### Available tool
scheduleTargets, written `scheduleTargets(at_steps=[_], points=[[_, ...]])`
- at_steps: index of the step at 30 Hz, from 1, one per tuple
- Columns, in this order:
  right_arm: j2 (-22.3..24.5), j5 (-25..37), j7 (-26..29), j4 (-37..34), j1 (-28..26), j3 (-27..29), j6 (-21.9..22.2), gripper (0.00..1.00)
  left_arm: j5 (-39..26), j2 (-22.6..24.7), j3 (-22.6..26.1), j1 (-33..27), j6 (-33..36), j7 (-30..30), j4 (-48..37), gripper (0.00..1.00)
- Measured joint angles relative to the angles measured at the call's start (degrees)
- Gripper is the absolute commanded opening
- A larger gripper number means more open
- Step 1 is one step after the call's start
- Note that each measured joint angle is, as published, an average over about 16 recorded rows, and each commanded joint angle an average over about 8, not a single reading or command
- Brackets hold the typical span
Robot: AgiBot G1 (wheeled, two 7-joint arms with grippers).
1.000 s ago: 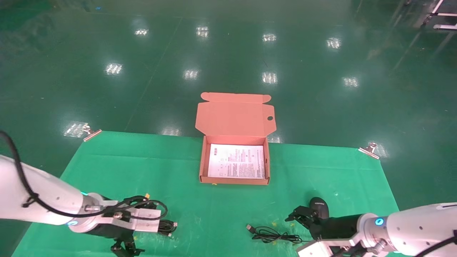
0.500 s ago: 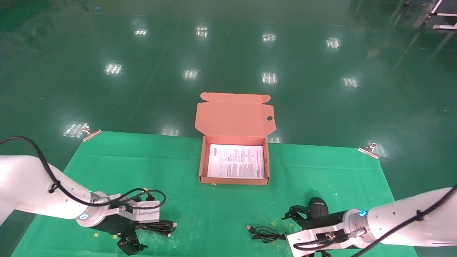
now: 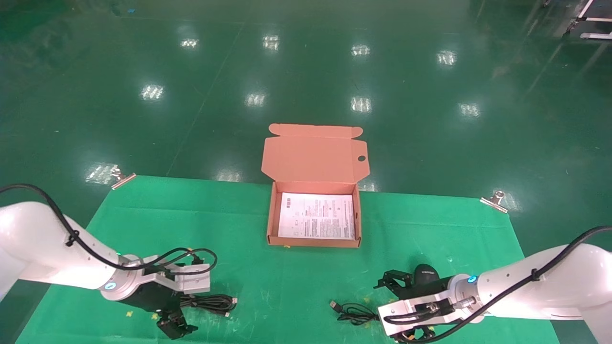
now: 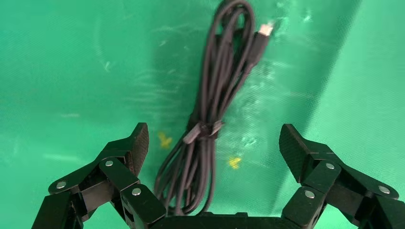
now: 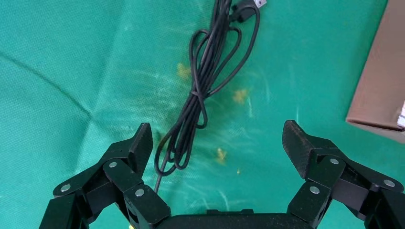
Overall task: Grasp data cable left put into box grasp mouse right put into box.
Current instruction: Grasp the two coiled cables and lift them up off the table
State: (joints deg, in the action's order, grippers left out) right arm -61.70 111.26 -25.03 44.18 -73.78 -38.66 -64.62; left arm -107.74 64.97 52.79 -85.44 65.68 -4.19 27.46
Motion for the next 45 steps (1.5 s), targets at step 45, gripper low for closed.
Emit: scheduleTargets(at_steps=[45], points=[[-0.3,0.2,-1.1,-0.6,0.4,0.0,1.4,0.0,0.7,0.1,-0.5,-0.4,-0.2,1.0,-1.7,0.0]])
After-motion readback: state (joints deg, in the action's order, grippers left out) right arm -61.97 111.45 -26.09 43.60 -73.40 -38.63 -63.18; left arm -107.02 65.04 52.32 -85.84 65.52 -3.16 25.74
